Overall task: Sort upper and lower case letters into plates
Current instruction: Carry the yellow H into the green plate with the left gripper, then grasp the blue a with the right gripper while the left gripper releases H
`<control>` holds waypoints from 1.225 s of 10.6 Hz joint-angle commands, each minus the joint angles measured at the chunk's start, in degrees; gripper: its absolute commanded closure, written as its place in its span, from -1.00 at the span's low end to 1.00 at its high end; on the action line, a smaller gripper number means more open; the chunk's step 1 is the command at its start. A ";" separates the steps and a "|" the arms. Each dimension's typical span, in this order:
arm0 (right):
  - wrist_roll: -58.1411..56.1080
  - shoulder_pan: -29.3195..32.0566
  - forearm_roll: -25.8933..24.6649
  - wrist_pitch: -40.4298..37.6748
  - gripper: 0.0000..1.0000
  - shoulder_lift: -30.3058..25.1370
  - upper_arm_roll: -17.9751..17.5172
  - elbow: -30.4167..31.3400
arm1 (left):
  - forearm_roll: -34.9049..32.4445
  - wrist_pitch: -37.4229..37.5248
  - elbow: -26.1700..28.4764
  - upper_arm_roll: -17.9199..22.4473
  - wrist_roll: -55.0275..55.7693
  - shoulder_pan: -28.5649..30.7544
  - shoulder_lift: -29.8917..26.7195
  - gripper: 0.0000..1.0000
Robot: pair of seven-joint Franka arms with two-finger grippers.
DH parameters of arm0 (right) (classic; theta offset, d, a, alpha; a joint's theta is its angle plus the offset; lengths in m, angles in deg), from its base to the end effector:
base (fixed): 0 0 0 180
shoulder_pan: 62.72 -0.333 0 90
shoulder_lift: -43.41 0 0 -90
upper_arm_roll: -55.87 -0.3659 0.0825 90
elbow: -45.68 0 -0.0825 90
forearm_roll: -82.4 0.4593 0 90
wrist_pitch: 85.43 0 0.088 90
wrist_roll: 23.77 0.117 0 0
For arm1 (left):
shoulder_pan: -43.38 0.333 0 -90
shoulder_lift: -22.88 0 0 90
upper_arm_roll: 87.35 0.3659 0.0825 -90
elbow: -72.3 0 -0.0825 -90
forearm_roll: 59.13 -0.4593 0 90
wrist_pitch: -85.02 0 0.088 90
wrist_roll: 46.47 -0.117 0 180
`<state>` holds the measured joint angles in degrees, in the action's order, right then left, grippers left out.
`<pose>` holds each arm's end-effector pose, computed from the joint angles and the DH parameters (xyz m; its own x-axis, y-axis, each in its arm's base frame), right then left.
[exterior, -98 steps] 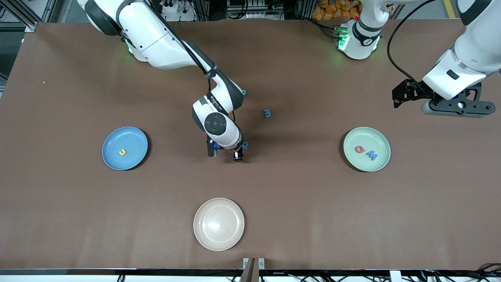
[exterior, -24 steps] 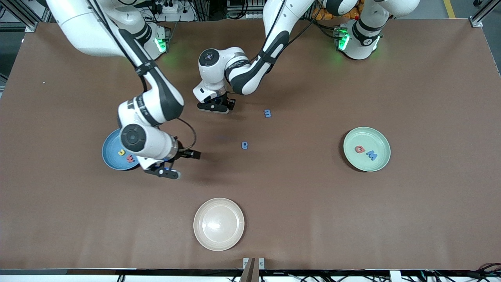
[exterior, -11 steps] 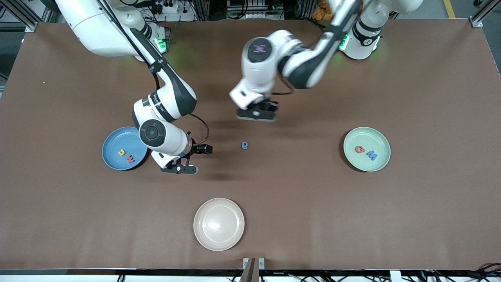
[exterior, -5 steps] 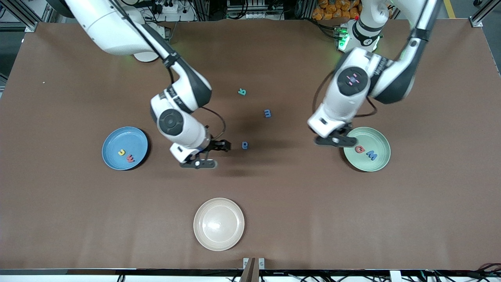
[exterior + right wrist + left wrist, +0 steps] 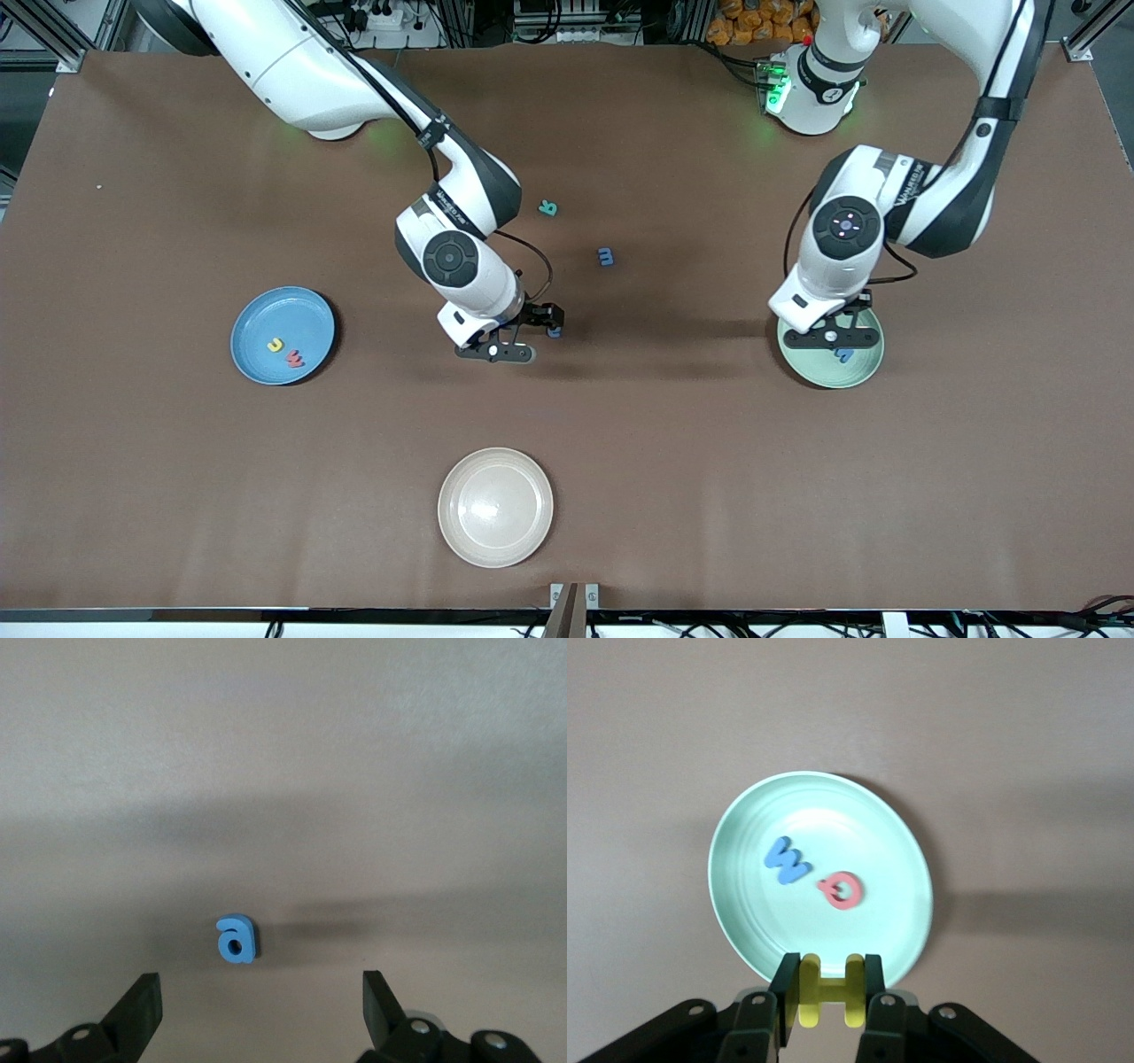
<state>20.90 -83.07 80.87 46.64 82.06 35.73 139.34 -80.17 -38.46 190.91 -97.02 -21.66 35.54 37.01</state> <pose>0.6145 0.4798 0.2278 0.9859 -0.1202 -0.1163 -0.1380 -0.9775 -0.1595 0.6094 -0.1723 0.2908 0.9939 -0.0889 -0.0653 -0.1037 -0.9546 -0.2792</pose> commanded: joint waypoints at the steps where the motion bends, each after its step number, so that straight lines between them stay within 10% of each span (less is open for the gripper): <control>1: 3.67 -1.44 -3.82 -0.67 -1.00 2.21 -0.16 -2.68 | -1.36 -4.30 1.54 -0.44 -5.10 4.48 1.42 1.00; 3: 6.56 -3.80 -5.24 -0.76 -1.00 6.59 0.45 -7.32 | -1.28 -7.12 2.24 -0.36 -5.82 5.73 4.05 1.00; 6: 8.68 -5.83 -7.00 -2.17 -1.00 9.59 1.51 -9.63 | -1.19 -8.63 1.89 -0.27 -5.82 5.73 6.00 -0.99; 13: 12.03 -6.80 -7.00 -2.17 -0.95 12.50 1.77 -11.74 | 0.99 -2.76 0.05 -0.88 -5.82 1.88 -6.20 -1.00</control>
<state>31.13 -88.97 75.23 45.45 93.31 37.07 129.65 -80.12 -44.18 190.21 -97.86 -27.32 39.45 35.70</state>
